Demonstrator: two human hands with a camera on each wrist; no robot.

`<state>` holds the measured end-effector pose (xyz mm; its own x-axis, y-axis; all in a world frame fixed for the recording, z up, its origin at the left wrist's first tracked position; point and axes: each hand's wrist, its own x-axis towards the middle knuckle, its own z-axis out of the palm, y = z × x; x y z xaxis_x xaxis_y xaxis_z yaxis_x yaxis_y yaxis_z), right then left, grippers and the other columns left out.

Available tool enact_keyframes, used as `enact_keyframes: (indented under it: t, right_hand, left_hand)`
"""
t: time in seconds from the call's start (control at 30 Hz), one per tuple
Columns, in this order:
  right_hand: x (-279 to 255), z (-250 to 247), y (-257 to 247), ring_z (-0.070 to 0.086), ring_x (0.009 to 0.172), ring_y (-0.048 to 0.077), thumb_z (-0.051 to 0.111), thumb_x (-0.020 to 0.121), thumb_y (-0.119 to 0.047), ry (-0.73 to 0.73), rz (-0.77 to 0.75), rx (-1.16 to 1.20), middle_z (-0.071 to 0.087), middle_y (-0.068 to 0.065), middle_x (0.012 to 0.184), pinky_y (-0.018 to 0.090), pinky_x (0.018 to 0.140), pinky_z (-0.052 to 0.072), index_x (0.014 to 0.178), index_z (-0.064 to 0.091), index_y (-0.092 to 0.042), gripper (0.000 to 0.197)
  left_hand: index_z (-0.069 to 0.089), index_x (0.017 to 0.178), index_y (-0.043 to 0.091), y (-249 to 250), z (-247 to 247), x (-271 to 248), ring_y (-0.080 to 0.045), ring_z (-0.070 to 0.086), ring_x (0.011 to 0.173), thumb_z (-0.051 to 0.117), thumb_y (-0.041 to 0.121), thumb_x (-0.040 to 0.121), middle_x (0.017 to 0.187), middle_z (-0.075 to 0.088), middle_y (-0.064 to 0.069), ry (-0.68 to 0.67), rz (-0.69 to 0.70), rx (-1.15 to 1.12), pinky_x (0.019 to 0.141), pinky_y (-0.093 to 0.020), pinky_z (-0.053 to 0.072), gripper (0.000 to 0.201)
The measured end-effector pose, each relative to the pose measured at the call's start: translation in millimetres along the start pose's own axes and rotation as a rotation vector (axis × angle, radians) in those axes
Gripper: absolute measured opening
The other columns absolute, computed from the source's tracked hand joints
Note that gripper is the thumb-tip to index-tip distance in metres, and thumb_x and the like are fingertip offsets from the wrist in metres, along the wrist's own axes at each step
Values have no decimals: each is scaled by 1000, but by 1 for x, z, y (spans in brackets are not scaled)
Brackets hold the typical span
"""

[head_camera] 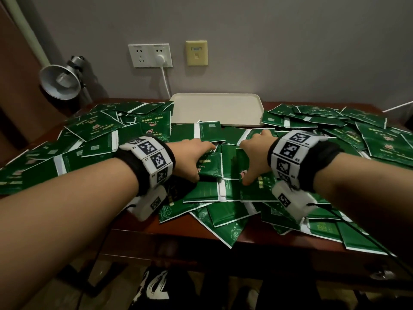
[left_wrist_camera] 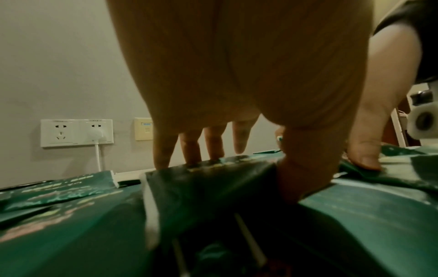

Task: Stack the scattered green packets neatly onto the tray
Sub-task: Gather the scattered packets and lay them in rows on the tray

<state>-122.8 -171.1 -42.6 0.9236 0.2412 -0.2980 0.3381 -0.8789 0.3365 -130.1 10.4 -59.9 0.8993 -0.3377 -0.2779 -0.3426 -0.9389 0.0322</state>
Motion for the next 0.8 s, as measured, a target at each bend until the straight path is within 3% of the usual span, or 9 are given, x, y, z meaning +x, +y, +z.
enact_keyframes:
  t: [0.1, 0.17, 0.3, 0.43, 0.53, 0.6, 0.7, 0.73, 0.8]
  right_hand:
    - [0, -9, 1, 56, 96, 25, 67, 76, -63, 25, -33, 75, 64, 3, 101, 38, 93, 46, 105, 63, -15, 56]
    - [0, -15, 5, 57, 88, 22, 63, 90, -41, 29, -46, 161, 65, 7, 107, 29, 78, 47, 110, 62, -9, 38]
    - [0, -31, 13, 53, 85, 23, 46, 93, -11, 67, -8, 300, 60, 10, 102, 27, 64, 44, 114, 59, -3, 26]
    - [7, -40, 15, 53, 92, 26, 46, 91, -13, 100, 45, 429, 59, 11, 108, 30, 75, 45, 112, 58, -6, 25]
    - [15, -39, 11, 55, 103, 29, 47, 94, -18, 49, 89, 472, 59, 13, 115, 32, 81, 47, 118, 57, -3, 30]
    - [17, -39, 10, 55, 100, 30, 46, 96, -21, 26, 124, 521, 56, 11, 102, 34, 70, 47, 119, 54, -4, 30]
    - [18, -41, 8, 61, 98, 30, 46, 96, -19, 17, 167, 605, 54, 11, 97, 26, 57, 48, 109, 50, -2, 21]
    - [18, -41, 6, 63, 97, 29, 47, 96, -17, 13, 174, 604, 54, 12, 98, 26, 58, 51, 114, 49, -2, 24]
    - [15, -40, 3, 64, 91, 29, 51, 93, -12, 22, 168, 654, 53, 13, 106, 32, 63, 56, 134, 37, -6, 44]
  left_hand:
    - [29, 147, 22, -5, -4, 0, -22, 49, 119, 77, 21, 71, 134, 43, -5, 55, 21, -40, 100, -39, 47, 90]
    - [30, 145, 22, -8, -7, 0, -20, 52, 111, 78, 24, 71, 131, 43, -4, 77, 12, -69, 95, -37, 50, 88]
    - [28, 146, 21, -18, -14, 2, -20, 48, 114, 79, 25, 73, 130, 41, -3, 134, -3, -97, 98, -34, 46, 88]
    - [40, 136, 36, -21, -16, 5, -24, 33, 127, 67, 9, 78, 135, 38, 1, 132, 31, 7, 107, -44, 35, 70]
    - [40, 134, 54, -15, -9, 3, -32, 3, 145, 53, -11, 74, 158, 9, 4, 43, 40, 140, 118, -56, 10, 90]
    - [31, 139, 58, -15, -9, -2, -33, -1, 146, 51, -15, 74, 160, -2, 5, 22, -49, 97, 117, -59, 10, 100]
    - [33, 144, 28, -20, -17, 1, -25, 53, 108, 56, 8, 87, 132, 43, -11, 228, -337, -152, 83, -39, 53, 65]
    - [35, 140, 16, -17, -19, 4, -21, 58, 93, 54, 27, 93, 118, 52, -9, 251, -413, -160, 72, -33, 52, 52]
    - [35, 141, 6, -9, -17, 16, -26, 60, 103, 39, 65, 92, 125, 57, -12, 164, -527, -116, 81, -36, 49, 77]
